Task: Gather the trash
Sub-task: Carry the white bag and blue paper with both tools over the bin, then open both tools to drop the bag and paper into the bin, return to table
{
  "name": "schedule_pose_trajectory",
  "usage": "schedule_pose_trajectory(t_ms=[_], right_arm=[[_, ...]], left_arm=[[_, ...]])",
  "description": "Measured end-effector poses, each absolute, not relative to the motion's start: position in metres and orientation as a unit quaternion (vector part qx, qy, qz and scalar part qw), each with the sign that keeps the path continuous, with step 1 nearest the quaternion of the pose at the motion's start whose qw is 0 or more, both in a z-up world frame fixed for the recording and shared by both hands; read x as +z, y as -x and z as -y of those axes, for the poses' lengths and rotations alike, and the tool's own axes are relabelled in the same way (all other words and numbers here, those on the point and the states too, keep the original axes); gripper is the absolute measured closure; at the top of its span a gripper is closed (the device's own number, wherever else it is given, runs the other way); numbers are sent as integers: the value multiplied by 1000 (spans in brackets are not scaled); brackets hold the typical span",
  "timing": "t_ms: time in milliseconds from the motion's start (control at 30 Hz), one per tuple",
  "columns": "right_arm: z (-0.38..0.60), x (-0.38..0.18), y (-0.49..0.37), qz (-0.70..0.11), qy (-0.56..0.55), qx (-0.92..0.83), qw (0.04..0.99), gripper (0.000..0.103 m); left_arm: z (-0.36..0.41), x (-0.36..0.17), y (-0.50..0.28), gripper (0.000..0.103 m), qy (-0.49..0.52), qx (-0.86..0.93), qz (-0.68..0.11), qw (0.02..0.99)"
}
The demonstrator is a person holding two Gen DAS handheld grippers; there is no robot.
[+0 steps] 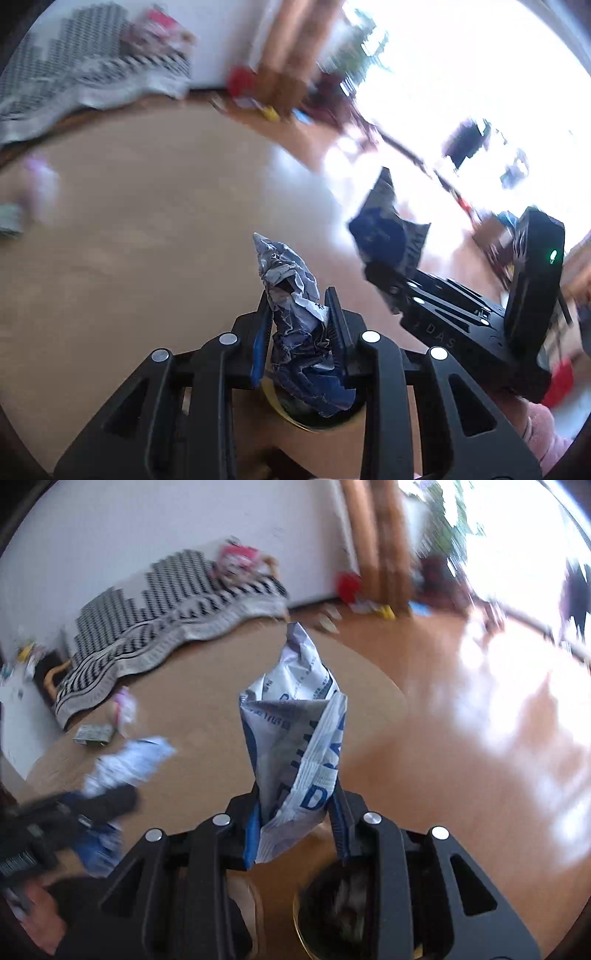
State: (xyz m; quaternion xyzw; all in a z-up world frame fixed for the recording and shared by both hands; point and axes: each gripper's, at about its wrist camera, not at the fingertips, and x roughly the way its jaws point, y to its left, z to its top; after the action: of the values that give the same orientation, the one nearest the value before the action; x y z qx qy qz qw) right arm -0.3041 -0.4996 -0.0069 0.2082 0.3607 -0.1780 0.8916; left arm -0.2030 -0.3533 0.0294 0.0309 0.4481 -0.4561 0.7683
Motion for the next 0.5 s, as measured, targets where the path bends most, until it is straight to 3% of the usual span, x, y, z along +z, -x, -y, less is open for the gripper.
schedule_pose_trajectory(t_ms=[100, 233, 500], right_arm=[[537, -70, 339, -428, -279, -209, 834, 71], [561, -138, 373, -460, -384, -203, 775, 71], [572, -169, 384, -465, -408, -199, 760, 71]], left_arm=[[408, -25, 232, 75, -80, -469, -510, 716], [442, -72, 253, 76, -124, -472, -545, 682], [447, -103, 255, 76, -147, -457, -565, 671]])
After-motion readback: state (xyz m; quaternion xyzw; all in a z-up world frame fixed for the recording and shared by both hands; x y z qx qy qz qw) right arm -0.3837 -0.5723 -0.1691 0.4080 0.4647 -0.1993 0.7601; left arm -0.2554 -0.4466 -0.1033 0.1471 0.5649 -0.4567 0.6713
